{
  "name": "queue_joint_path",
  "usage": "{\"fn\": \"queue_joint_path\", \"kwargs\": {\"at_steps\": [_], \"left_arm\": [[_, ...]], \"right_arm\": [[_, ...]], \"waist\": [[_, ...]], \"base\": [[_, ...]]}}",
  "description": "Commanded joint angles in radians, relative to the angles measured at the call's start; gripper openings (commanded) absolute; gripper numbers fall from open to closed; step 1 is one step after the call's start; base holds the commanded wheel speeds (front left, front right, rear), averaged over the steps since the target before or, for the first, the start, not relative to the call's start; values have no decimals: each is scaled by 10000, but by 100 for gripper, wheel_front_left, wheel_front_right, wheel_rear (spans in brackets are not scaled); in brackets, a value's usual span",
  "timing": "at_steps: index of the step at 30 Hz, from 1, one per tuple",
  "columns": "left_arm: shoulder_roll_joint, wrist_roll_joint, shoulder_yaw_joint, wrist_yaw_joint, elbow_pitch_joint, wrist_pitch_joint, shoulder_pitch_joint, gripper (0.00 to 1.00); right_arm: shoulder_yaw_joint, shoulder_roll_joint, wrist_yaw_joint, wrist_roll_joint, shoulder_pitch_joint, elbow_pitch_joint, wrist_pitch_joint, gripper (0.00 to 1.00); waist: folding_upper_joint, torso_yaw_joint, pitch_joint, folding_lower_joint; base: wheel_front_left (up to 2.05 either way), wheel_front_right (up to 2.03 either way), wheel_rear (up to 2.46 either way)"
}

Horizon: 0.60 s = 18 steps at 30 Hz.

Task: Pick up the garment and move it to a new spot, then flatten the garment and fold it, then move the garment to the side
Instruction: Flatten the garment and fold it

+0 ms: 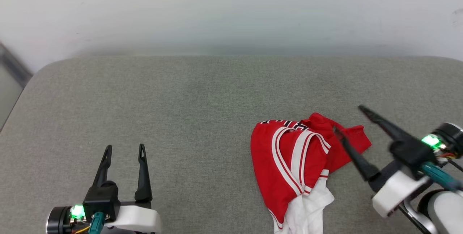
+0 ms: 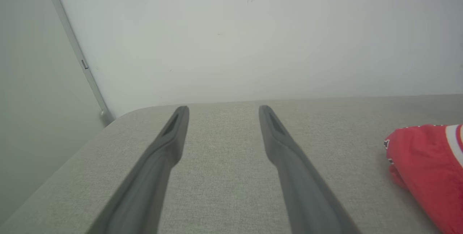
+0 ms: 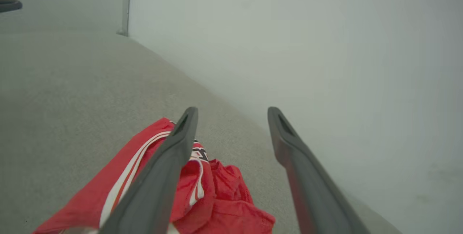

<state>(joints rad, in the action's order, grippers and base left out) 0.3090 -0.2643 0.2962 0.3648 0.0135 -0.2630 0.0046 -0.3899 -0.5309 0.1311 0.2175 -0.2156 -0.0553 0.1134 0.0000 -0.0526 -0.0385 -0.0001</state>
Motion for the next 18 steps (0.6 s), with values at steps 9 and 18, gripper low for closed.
{"fn": "queue_joint_path", "kwargs": {"at_steps": [9, 18], "left_arm": [[-700, 687, -830, -822, -106, -24, 77, 100], [-1443, 1272, -1360, -1465, -134, -24, -333, 100]], "right_arm": [[-4182, -2748, -8, 3374, -2713, -422, -5093, 100], [-6713, -2622, -7, 4850, -4659, 896, -7304, 100]], "waist": [[0, -223, -312, 1], [0, -628, -1166, 1]], "base": [[0, 0, 0], [0, 0, 0]]}}
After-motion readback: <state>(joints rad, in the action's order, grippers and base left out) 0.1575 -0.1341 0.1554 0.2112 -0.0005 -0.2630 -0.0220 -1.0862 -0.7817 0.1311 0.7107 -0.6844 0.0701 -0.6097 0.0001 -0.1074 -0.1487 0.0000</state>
